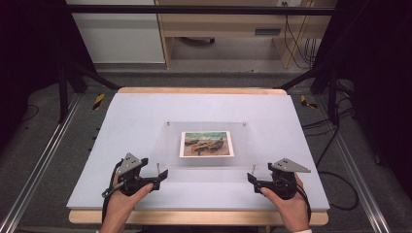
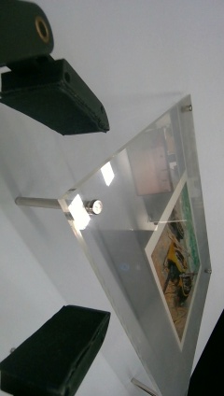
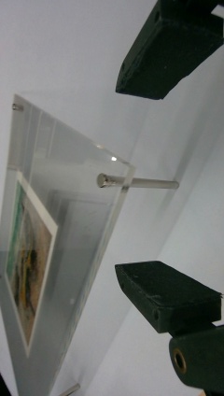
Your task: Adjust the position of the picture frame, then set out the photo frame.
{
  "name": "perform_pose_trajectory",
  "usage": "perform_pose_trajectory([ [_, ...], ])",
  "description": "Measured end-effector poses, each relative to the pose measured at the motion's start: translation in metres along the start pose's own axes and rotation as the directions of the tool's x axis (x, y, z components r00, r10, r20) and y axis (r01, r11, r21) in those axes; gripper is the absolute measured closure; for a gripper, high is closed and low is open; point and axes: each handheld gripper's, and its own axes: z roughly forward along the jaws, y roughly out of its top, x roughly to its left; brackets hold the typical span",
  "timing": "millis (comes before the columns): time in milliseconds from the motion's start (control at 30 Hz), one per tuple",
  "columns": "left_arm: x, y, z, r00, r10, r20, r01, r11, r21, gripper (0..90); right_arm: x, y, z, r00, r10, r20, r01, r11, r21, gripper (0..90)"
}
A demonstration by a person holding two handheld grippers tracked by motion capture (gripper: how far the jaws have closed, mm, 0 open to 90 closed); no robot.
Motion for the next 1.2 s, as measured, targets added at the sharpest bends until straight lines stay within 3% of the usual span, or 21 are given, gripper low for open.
perform_pose_trajectory([
  [200,0.004,0.007,-0.004,1.0000,-0.007,-0.001,0.007,0.9999,-0.012,7.8,0.004,0.013,-0.002,0.9992,-0.009,0.039,0.011,0.998,-0.061,12.0],
  [333,0.004,0.013,-0.003,0.9998,-0.017,0.006,0.017,0.9998,-0.013,8.4,0.002,0.020,0.001,0.9987,-0.007,0.050,0.011,0.997,-0.071,11.7],
  [533,0.008,0.032,0.010,0.9997,-0.021,-0.008,0.021,0.9991,0.036,9.7,0.000,0.041,0.009,0.9992,-0.012,0.038,0.013,0.999,-0.038,13.7],
  [667,0.015,0.042,0.021,0.9995,-0.030,0.001,0.030,0.9967,0.075,9.7,-0.004,0.053,0.021,1.0000,0.001,0.000,-0.001,1.000,0.004,13.5],
  [967,0.016,0.034,0.029,0.9982,-0.060,-0.004,0.060,0.9929,0.102,13.2,-0.013,0.046,0.045,0.9980,0.052,-0.036,-0.049,0.995,0.082,14.9],
  [1200,0.015,0.031,0.035,0.9977,-0.068,0.002,0.067,0.9914,0.112,16.8,-0.015,0.045,0.048,0.9965,0.070,-0.047,-0.066,0.994,0.083,15.5],
])
